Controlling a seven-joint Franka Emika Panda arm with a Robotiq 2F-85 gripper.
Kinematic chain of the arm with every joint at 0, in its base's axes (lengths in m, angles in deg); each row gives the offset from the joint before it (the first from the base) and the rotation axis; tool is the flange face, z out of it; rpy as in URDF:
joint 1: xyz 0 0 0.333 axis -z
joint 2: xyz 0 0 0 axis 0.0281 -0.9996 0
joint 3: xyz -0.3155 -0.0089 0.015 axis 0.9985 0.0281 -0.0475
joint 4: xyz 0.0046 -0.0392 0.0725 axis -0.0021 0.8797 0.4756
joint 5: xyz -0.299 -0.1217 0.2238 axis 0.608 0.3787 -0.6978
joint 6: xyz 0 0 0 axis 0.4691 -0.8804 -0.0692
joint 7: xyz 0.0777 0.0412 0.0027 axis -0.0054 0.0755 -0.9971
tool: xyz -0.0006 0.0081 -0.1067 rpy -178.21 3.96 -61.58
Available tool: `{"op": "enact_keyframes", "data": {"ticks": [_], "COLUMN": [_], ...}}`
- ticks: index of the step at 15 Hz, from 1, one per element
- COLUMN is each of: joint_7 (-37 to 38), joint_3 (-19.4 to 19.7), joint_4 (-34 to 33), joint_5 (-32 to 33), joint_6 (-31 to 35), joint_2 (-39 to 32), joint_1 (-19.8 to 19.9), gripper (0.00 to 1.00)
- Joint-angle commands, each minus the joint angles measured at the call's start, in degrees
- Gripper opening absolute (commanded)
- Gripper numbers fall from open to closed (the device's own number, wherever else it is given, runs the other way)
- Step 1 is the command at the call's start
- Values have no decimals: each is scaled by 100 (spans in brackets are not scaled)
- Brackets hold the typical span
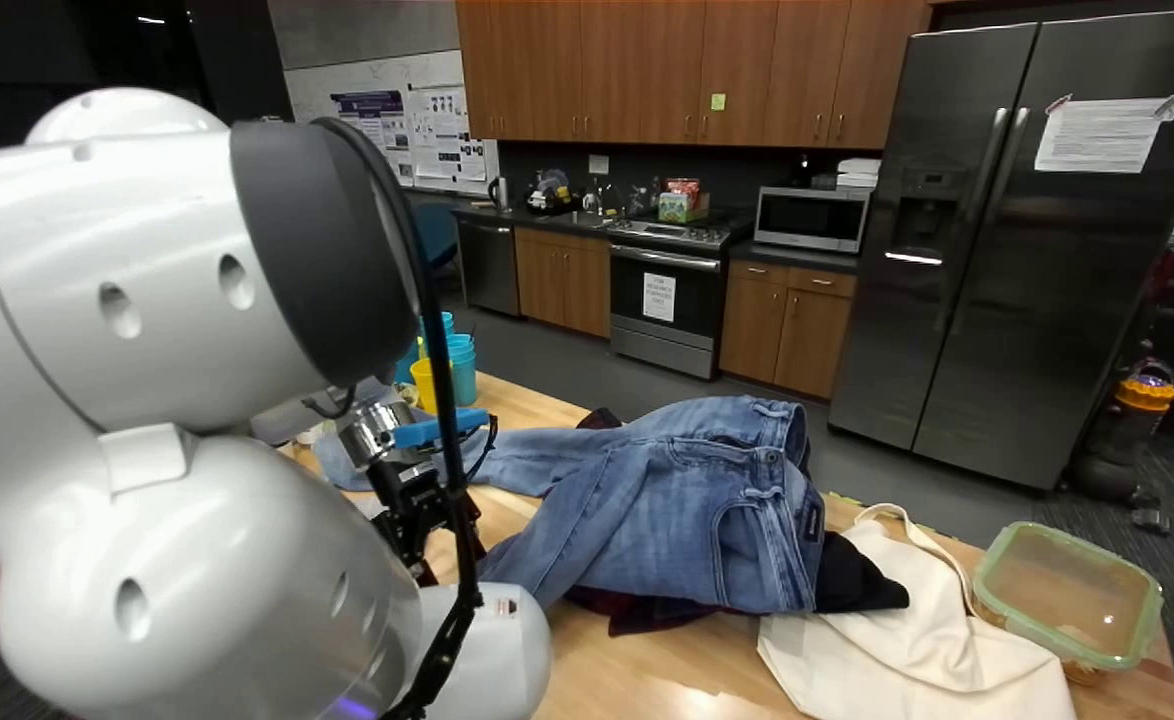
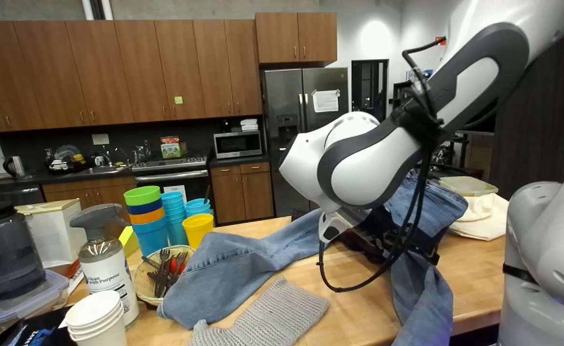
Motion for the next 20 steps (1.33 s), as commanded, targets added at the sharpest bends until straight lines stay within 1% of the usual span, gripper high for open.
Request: {"op": "enact_keyframes", "data": {"ticks": [1,6,15,16,17,20], "joint_7": [-29,-84,-188,-186,-194,-198], "joint_3": [129,103,144,123,108,90], "joint_4": [106,152,429,319,326,321], "joint_5": [24,-1,-36,-20,-19,-20], "joint_6": [259,432,452,434,453,469], "joint_2": [-89,-210,-129,-233,-241,-236], "joint_1": [251,541,921,964,989,1056], "gripper": [100,100,100,75,74,54]}}
